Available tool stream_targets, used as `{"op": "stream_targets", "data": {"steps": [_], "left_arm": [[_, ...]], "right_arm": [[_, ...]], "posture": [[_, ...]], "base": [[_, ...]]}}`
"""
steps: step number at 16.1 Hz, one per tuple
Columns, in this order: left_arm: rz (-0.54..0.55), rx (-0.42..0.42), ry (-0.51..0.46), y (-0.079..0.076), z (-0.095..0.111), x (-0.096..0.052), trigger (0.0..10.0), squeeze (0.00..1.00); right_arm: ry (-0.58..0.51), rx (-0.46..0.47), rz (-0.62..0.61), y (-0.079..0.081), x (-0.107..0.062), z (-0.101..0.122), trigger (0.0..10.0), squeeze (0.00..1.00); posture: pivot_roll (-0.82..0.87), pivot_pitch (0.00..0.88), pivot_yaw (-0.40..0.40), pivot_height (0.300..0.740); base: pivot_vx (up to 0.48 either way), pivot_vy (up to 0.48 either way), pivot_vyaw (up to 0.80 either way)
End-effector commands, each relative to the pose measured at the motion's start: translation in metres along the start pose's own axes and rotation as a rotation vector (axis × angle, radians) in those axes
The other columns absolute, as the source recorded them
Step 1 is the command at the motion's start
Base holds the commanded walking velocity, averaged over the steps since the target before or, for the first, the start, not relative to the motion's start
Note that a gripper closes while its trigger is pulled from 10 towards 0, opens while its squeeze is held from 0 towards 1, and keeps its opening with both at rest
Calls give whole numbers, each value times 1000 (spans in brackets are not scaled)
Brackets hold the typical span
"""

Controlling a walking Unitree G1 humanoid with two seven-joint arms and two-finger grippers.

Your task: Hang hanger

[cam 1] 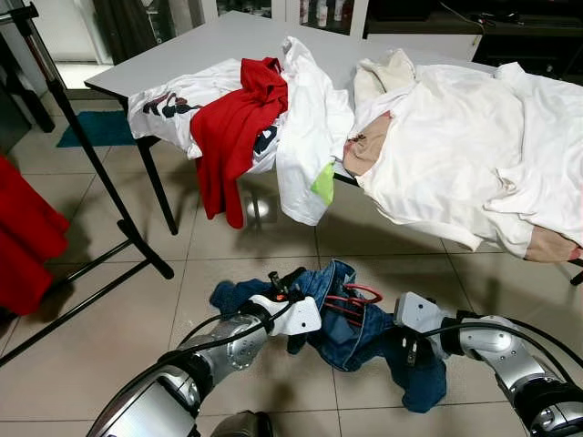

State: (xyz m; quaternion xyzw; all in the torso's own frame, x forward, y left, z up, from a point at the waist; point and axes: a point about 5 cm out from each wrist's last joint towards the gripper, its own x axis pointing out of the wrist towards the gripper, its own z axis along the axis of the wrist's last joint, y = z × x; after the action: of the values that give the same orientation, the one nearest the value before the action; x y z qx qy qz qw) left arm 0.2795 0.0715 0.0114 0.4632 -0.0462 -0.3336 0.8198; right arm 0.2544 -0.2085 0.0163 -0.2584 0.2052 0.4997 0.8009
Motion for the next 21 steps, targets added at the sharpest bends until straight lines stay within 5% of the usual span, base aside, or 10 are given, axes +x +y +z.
{"op": "stream_targets", "data": {"steps": [1,2,3,5,6,10,11,21], "left_arm": [[18,23,-33,5,6,4,10000,875],[27,27,-31,6,6,5,10000,204],[37,29,-32,7,6,5,10000,0],[25,24,-39,7,5,4,10000,0],[14,14,-43,6,4,2,10000,1000],[68,21,-17,9,0,1,10000,1000],[70,14,-16,10,0,1,10000,0],[148,-80,42,18,-12,-6,10000,0]], "right_arm": [[-28,-26,-16,-4,0,6,0,0],[-29,-27,-17,-4,0,6,0,0],[-28,-27,-16,-3,1,5,0,0],[-22,-28,-22,-3,1,5,0,0],[-13,-30,-33,-3,1,4,0,0],[11,-28,-67,-6,-1,0,0,0],[13,-30,-71,-6,0,0,0,0],[48,-21,-158,-11,-1,-3,0,0]], "posture": [[-1,6,56,740],[-1,6,56,740],[0,4,58,740],[0,3,59,740],[1,3,59,740],[4,4,58,740],[4,4,58,740],[11,4,61,740]], "base": [[0,0,0],[0,0,0],[0,0,0],[0,0,0],[0,0,0],[0,0,0],[0,0,0],[0,0,0]]}}
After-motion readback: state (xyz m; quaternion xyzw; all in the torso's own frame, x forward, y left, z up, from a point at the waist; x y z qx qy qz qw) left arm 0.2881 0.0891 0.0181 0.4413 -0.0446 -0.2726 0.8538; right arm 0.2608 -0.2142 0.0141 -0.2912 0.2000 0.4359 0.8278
